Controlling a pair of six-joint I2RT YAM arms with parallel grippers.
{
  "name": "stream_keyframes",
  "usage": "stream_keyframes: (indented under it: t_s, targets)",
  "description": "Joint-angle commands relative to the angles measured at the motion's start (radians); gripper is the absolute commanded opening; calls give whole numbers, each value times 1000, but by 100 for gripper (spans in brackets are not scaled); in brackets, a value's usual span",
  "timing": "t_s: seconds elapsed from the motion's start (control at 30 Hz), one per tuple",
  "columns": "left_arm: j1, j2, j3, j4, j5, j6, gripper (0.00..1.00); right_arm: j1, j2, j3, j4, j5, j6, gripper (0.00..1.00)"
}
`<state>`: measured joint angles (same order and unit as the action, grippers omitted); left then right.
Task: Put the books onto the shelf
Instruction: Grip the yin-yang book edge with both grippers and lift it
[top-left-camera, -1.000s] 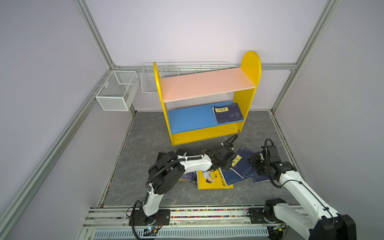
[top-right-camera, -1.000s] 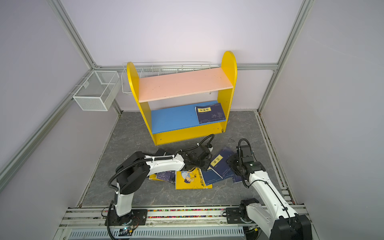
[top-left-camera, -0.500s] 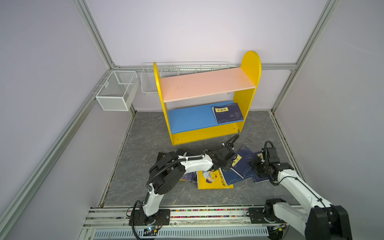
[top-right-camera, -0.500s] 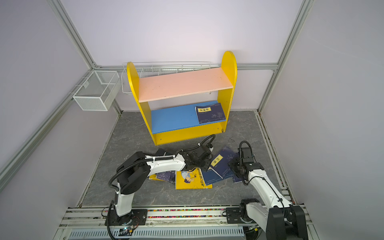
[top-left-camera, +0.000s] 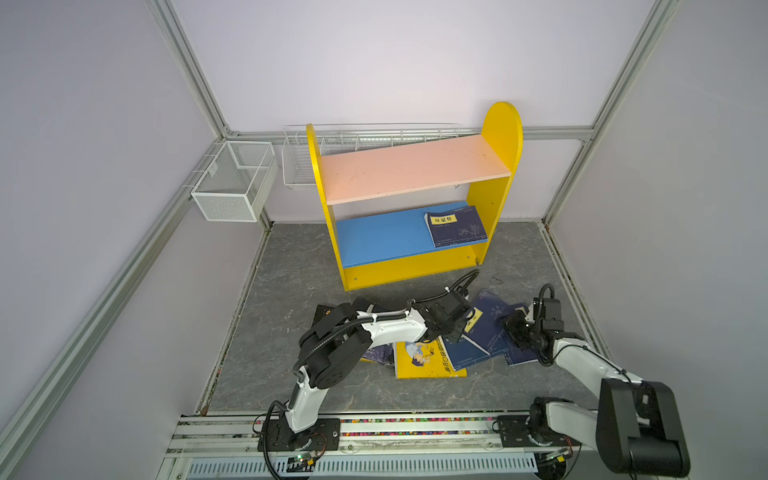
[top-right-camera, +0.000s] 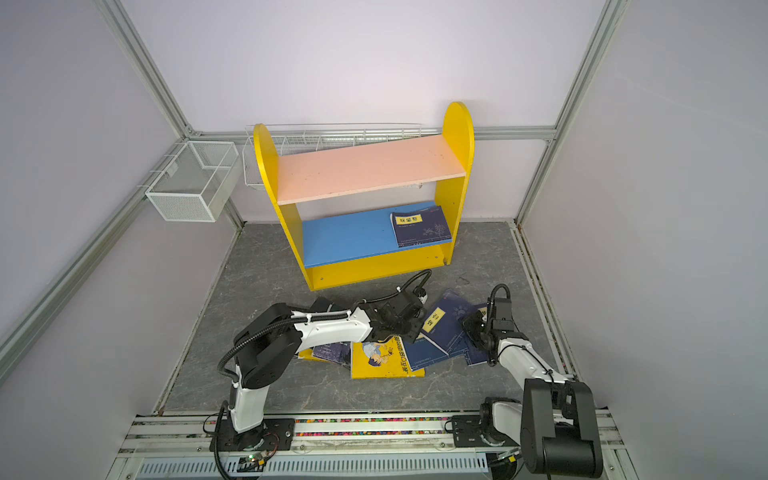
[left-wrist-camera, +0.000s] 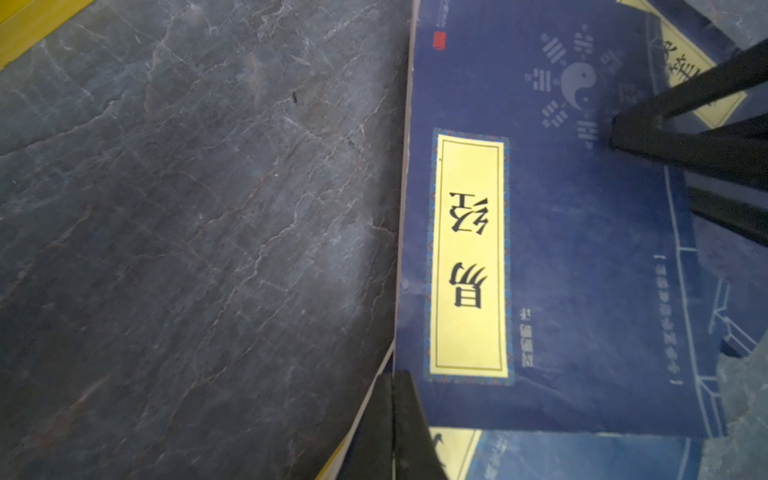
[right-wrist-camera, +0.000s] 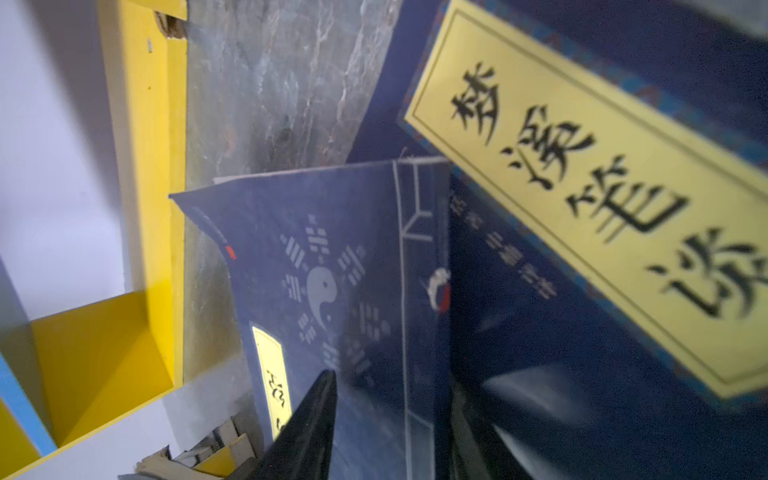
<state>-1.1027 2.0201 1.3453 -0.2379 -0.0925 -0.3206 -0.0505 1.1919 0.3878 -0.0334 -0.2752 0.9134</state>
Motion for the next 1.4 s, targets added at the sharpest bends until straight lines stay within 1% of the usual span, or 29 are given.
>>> stream_keyframes:
  t_s: [0.0,0.13,0.2,0.27,0.4,0.53,0.63,0.67,0.73,0.8,0.83,0.87,0.93,1.0,1.07,1.13,1.2,1.33,1.37]
  targets:
    - [-13,71,1,-90,28,21,0,5,-22,-55,20,-90,-7,40]
    - [-12,80,10,-94,28,23,0,6,-92,-48,3,-149,-30,34]
    - [-12,84,14,-94,31,24,0,10,-97,-48,-5,-173,-42,28]
    - [-11,89,18,-97,31,28,0,12,-107,-51,-11,-180,-53,19]
    - [-5,79,10,-95,20,20,0,14,-123,-39,-46,-183,-82,6]
    - [21,34,-30,-62,15,-8,0,14,-148,-21,-82,-210,-86,6]
    - [50,-52,-89,-3,1,-54,1,15,-184,3,-95,-243,-59,6]
    - [63,-95,-118,34,-9,-81,8,15,-196,18,-97,-260,-48,6]
    - [87,-185,-191,106,-44,-143,15,18,-216,60,-104,-293,-31,6]
    - [106,-283,-260,166,-108,-206,22,28,-240,117,-123,-312,-33,6]
    - [110,-330,-287,171,-185,-252,30,36,-254,151,-135,-316,-34,6]
    - [110,-377,-313,174,-252,-269,33,47,-265,188,-146,-317,-39,6]
    - [111,-438,-351,188,-363,-260,34,68,-273,257,-155,-314,-41,6]
    - [112,-480,-365,167,-434,-244,34,102,-279,313,-128,-287,-28,6]
    - [113,-503,-364,138,-471,-238,33,141,-271,360,-76,-240,-1,6]
    - [115,-520,-367,114,-468,-234,32,164,-236,407,-24,-209,27,6]
    - [115,-543,-403,147,-453,-234,33,180,-183,438,48,-172,64,6]
    - [116,-595,-504,228,-481,-303,34,219,-56,485,245,-60,140,6]
    - [115,-607,-522,233,-495,-320,35,231,-17,523,284,-27,154,6]
